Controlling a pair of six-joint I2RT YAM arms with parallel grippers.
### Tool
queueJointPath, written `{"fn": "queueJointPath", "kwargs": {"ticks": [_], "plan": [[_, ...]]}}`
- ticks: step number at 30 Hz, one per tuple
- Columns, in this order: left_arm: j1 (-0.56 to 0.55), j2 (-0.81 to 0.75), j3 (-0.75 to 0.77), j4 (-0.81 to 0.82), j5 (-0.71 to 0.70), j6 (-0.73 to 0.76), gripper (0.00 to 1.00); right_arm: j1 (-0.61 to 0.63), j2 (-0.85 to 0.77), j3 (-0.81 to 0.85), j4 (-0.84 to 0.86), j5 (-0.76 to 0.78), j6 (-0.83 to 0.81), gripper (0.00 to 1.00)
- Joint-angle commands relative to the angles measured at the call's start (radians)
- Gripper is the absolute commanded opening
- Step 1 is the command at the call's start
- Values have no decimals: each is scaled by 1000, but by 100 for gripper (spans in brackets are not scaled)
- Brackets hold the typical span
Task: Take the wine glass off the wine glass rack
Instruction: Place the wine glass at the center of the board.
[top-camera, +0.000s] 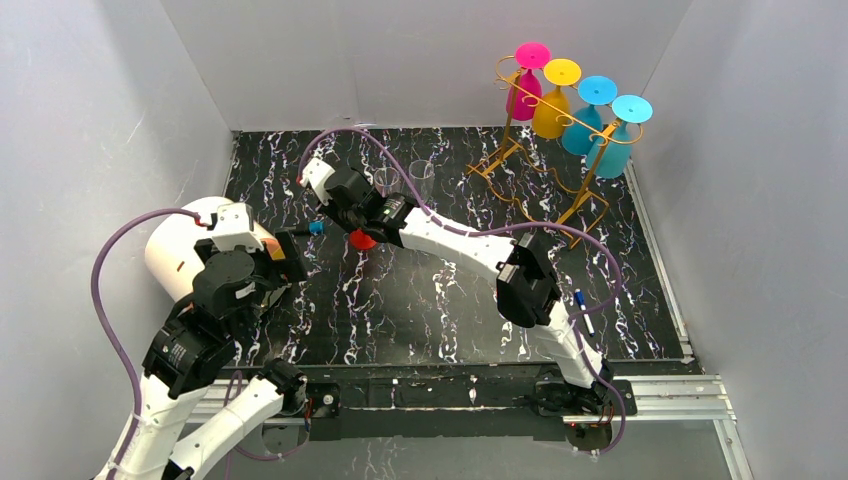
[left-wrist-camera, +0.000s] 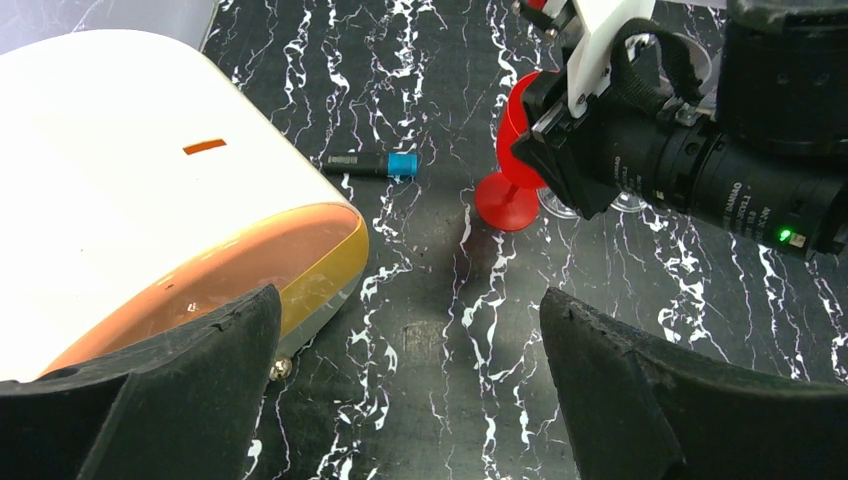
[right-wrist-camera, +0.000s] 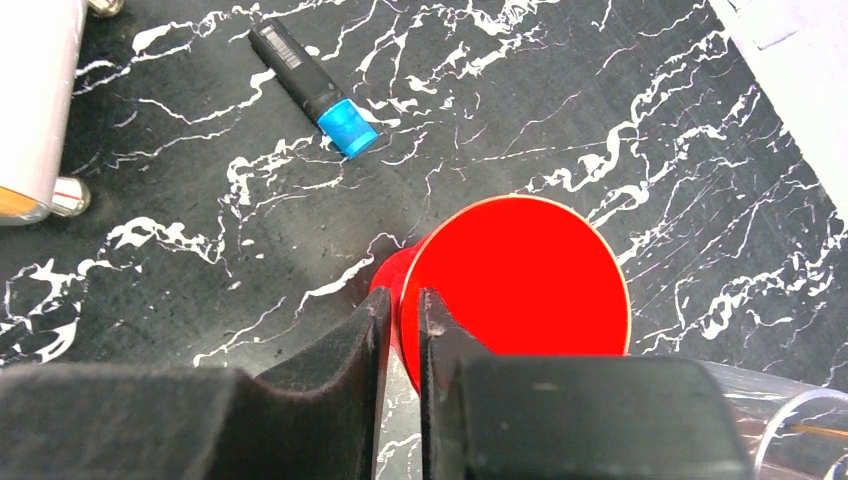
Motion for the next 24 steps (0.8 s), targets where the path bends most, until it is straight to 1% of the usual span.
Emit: {"fn": "queueJointPath", "kwargs": {"ticks": [1,5,7,10,13,15,16,18,21,24], "plan": [[4,13,47,-4,-33,10,98,-4,-3,57,5,0,-41,31],[4,13,47,-2,-28,-7,98,-3,-21,96,18,-10,-27,39],[4,12,54,-7,-27,-16,98,-3,-36,113,29,-23,-20,41],[4,8,64,-7,2,-22,98,-4,-69,115,46,-58,-14,49],[4,14,95,-2,44,-23,98,-4,-120,92,67,-50,-13,50],[4,19,108,-2,44,-21,98,-3,-158,68,74,-32,-4,50],[4,28,121,-6,46,-8,98,-3,-231,6,94,-14,27,54],[4,37,124,-10,57,-6,98,-4,-328,-87,142,-12,55,57],[4,44,91,12,93,-8,98,-4,-489,-248,242,11,76,62],[4,67,76,44,170,-11,98,-13,-621,-327,248,107,61,67]]}}
